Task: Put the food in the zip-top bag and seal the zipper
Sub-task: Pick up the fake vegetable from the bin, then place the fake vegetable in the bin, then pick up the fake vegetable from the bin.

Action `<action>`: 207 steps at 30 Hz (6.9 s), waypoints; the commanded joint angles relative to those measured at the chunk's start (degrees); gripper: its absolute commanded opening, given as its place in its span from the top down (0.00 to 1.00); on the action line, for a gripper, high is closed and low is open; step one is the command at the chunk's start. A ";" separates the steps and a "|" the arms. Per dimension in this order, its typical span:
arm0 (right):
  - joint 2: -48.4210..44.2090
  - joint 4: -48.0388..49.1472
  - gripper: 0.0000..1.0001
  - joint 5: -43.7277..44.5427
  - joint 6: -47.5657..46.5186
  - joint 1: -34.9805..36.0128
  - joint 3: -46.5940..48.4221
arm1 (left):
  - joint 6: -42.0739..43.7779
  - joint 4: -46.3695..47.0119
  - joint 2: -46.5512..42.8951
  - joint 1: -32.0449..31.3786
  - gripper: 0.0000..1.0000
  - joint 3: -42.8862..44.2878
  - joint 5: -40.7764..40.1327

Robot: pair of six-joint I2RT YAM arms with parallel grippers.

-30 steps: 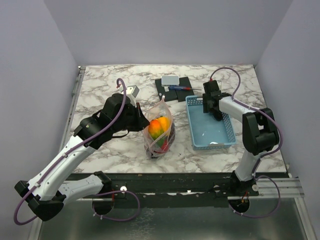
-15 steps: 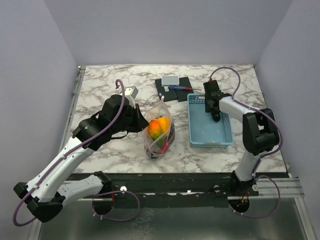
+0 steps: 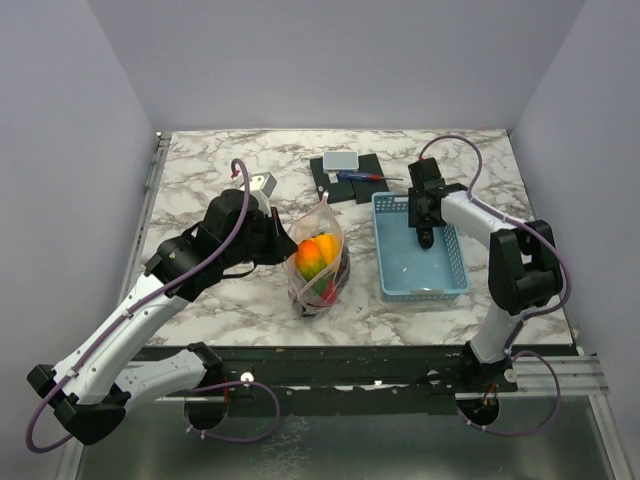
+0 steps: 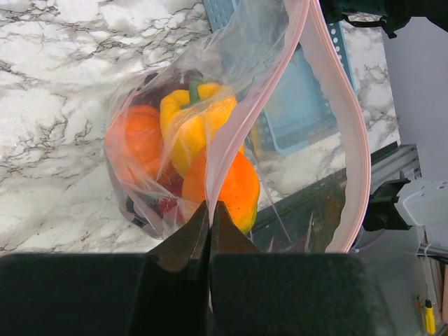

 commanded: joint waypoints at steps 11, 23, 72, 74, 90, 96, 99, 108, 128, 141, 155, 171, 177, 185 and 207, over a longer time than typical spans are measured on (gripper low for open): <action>-7.77 -9.16 0.80 -11.88 2.63 -0.24 0.36 | 1.02 1.70 0.24 -0.11 1.00 0.20 1.10; -10.52 -7.52 0.80 -17.77 4.55 -0.28 -4.06 | 1.12 1.92 0.68 -0.11 1.00 0.46 1.50; -4.41 -23.40 0.91 23.67 5.07 15.65 -1.54 | 2.07 3.39 0.12 -0.12 1.00 -1.27 1.16; -2.54 -26.01 0.91 27.19 6.48 17.41 -1.37 | 2.05 3.41 -0.02 -0.13 1.00 -1.50 1.12; -10.26 -26.21 0.90 5.45 7.38 17.70 -0.50 | 2.76 3.38 0.24 -0.12 1.00 -1.47 1.11; -11.90 -23.53 0.80 -1.00 7.07 17.61 -3.23 | 2.38 3.41 0.31 -0.12 1.00 -1.73 1.45; -12.19 -20.15 0.71 -3.03 7.56 17.63 -5.46 | 2.35 3.41 0.24 -0.12 1.00 -1.65 1.61; -10.48 -11.59 0.60 -5.54 9.15 16.45 -10.44 | 1.56 3.16 -0.87 -0.11 1.00 -2.39 1.77; -24.98 -8.82 0.20 -7.43 16.79 16.17 -19.91 | 1.19 2.95 -0.08 -0.11 1.00 -2.35 1.16; -34.82 11.06 0.21 -6.18 22.61 16.22 -37.21 | 1.12 3.50 1.30 -0.12 1.00 -2.35 1.34; -43.72 24.95 0.23 -1.59 21.27 16.29 -47.69 | 1.01 3.80 2.04 -0.12 1.00 -2.53 1.23; -38.86 23.14 0.27 1.40 22.52 18.85 -45.72 | 1.27 3.94 1.80 -0.10 1.00 -2.61 2.00; -37.62 22.60 0.30 4.21 23.06 21.06 -45.02 | 1.54 3.93 1.74 -0.12 1.00 -2.44 1.94; -36.40 20.97 0.39 6.26 24.10 22.50 -44.07 | 1.86 4.02 1.83 -0.12 1.00 -2.70 1.89; -41.66 -1.95 0.84 4.96 22.05 23.36 -29.47 | 2.26 3.85 1.45 -0.08 1.00 -1.66 2.02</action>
